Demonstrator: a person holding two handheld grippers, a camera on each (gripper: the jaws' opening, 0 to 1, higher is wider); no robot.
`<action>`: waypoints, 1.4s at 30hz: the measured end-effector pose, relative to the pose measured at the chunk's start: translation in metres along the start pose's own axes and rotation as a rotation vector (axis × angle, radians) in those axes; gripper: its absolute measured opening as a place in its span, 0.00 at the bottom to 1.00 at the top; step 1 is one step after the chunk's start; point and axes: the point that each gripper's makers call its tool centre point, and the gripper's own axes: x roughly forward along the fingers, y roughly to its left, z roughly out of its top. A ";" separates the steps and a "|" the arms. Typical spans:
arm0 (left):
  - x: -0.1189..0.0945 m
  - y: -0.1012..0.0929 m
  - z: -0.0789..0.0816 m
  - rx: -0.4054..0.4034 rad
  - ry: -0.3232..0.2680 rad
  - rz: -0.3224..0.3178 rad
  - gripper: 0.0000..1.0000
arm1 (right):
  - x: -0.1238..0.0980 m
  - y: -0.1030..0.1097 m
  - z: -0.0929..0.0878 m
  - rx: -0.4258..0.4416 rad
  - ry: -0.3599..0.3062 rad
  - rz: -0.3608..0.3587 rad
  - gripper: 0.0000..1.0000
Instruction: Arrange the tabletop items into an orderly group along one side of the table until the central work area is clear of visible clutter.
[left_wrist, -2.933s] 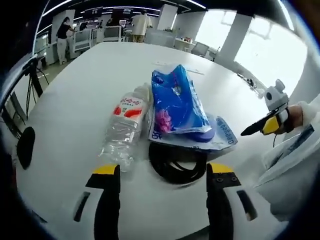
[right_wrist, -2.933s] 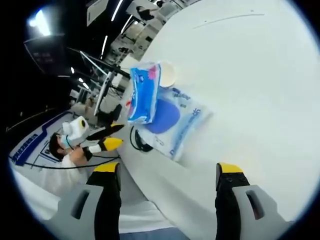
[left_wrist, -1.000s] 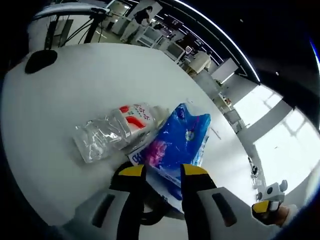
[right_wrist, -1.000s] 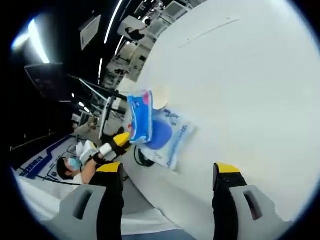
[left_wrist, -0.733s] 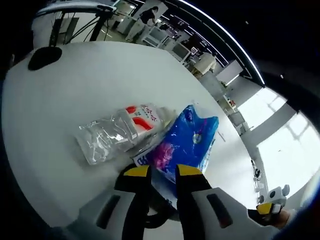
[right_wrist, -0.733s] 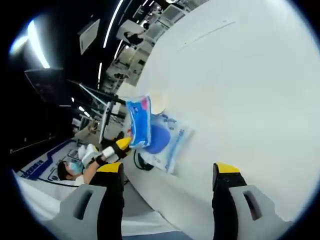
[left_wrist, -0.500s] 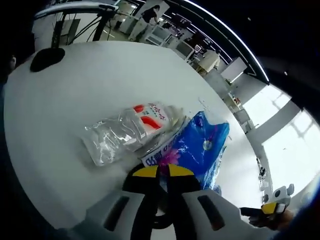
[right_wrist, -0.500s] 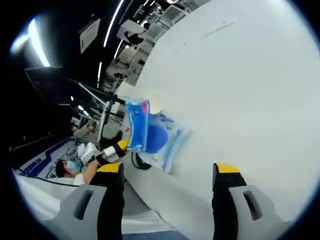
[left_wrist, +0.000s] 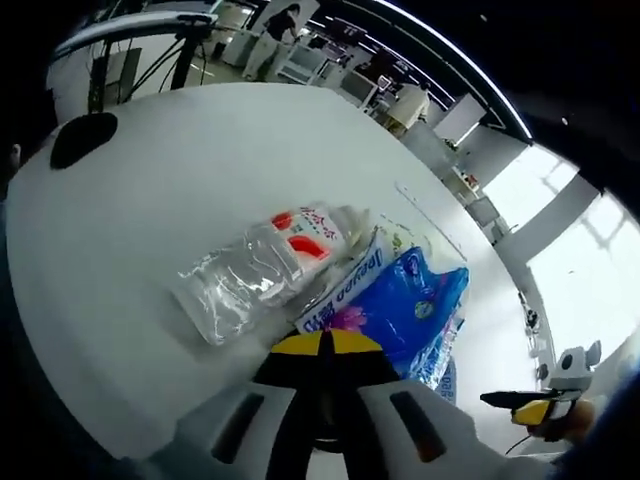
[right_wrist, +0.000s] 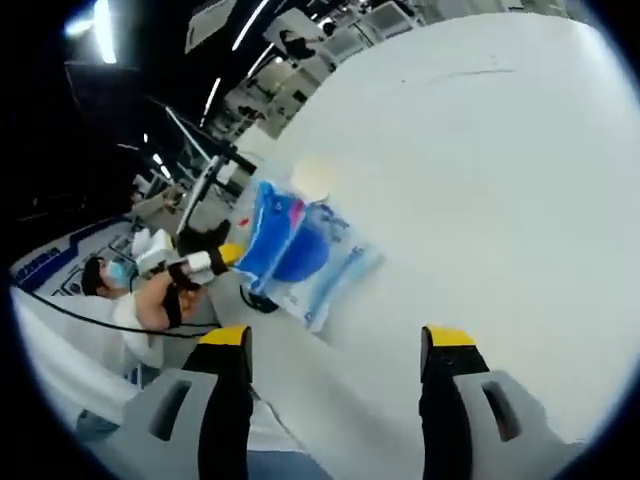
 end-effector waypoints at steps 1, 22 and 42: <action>0.000 0.001 0.000 -0.001 0.001 -0.001 0.00 | 0.001 0.002 0.001 -0.010 0.001 -0.001 0.66; -0.028 -0.006 -0.010 -0.247 -0.086 -0.020 0.32 | 0.015 0.010 0.036 -0.119 -0.068 0.016 0.63; -0.018 -0.009 -0.034 -0.208 -0.007 0.021 0.00 | 0.021 0.011 0.042 -0.173 -0.064 0.002 0.62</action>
